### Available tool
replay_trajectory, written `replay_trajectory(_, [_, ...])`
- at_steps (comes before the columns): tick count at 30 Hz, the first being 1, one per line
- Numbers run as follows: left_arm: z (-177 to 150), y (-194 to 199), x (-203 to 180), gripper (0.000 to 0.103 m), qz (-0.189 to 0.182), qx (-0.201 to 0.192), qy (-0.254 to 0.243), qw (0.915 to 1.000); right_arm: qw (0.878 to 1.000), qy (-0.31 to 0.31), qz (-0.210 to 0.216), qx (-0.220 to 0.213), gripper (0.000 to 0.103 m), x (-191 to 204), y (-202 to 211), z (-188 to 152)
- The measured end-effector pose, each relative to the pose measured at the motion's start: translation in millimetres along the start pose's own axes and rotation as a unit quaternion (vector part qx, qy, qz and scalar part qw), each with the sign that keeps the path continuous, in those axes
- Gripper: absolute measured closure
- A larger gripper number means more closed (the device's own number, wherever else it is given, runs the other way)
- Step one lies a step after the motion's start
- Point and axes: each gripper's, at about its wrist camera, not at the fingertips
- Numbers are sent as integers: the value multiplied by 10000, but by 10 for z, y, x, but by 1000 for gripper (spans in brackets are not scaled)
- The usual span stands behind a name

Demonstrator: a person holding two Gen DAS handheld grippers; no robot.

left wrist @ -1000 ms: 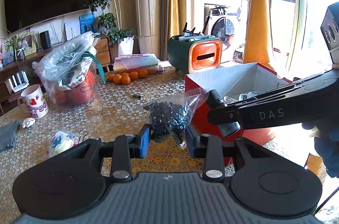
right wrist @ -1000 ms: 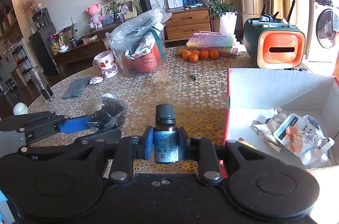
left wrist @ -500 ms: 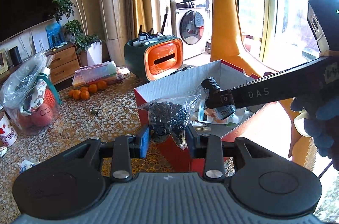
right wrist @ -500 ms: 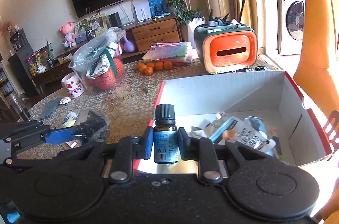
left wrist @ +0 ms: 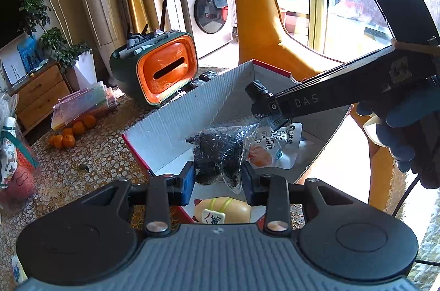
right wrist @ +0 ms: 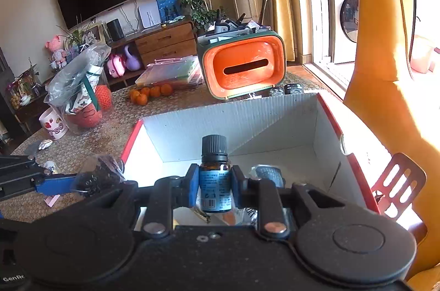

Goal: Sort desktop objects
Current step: 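Carry the bottle and the black-pieces bag over the red box with both tools, then lower both items into the box and open both tools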

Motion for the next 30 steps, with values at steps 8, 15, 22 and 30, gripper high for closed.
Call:
replay_trajectory(8, [96,-438,-13,69,-175,582,-4,9982,9991,82,-286,316,80,-212,-366,178])
replay_trajectory(15, [114,-723,34,69,-271,1096,70,9936,9965,163,-406,706,80,-314,-673,196])
replay_trajectory(22, [115,-871,47,68,-327,1339,110,9904,9940,274,-413,974,80,-297,-840,159])
replay_trajectory(30, [134,-882,13,65,-374,1367,6,9899,9927,324,-468,1060,77,-272,-881,162])
Point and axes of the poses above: each gripper's, at about its wrist camera, not at the fingertips, and y roughly against the way its jaws point, x to its left, z to its top, and after that the axes turned 2 degrees about x, right-handed
